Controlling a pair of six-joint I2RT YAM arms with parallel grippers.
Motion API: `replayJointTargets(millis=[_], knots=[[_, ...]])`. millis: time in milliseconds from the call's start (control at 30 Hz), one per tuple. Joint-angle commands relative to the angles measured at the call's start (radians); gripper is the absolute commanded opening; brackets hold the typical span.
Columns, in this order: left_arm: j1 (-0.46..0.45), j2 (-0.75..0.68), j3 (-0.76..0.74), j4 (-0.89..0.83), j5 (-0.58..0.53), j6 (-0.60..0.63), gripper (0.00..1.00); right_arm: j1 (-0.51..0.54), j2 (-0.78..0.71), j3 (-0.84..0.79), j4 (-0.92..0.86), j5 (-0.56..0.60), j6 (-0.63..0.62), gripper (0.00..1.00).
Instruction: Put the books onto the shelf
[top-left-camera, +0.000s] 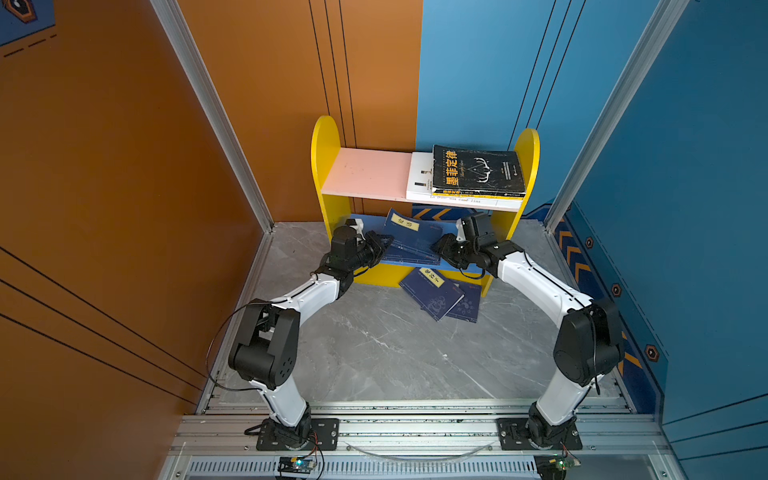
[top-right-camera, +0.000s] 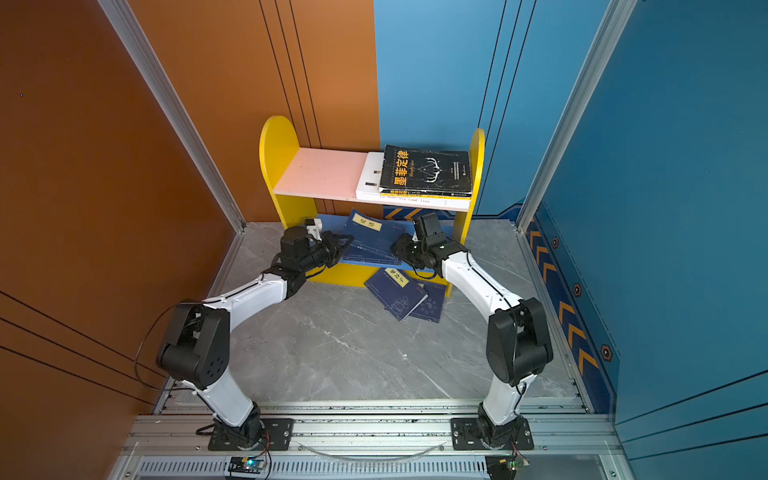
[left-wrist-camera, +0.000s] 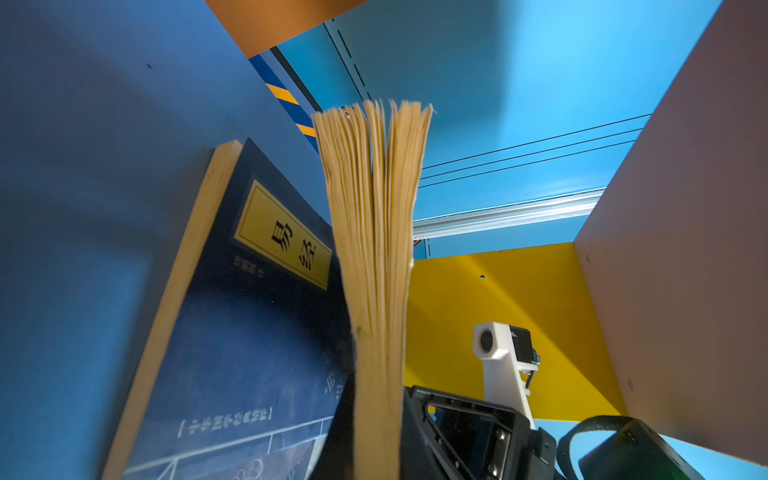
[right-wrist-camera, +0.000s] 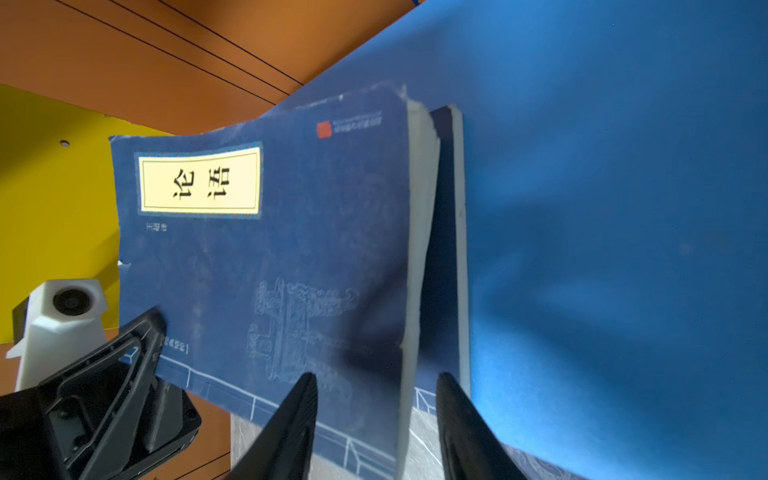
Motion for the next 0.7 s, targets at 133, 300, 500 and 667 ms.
replayJointTargets(millis=[133, 300, 500, 667], knots=[[-0.015, -0.005, -0.033, 0.079, -0.036, -0.014, 0.0, 0.01, 0.025, 0.029, -0.055, 0.058, -0.034, 0.46], [-0.02, -0.016, -0.065, 0.091, -0.074, -0.02, 0.0, 0.018, 0.035, 0.033, -0.062, 0.078, -0.043, 0.43], [-0.028, -0.009, -0.078, 0.107, -0.078, -0.029, 0.0, 0.029, 0.056, 0.047, -0.076, 0.087, -0.05, 0.4], [-0.037, -0.006, -0.08, 0.106, -0.089, -0.032, 0.0, 0.038, 0.068, 0.064, -0.087, 0.096, -0.06, 0.38]])
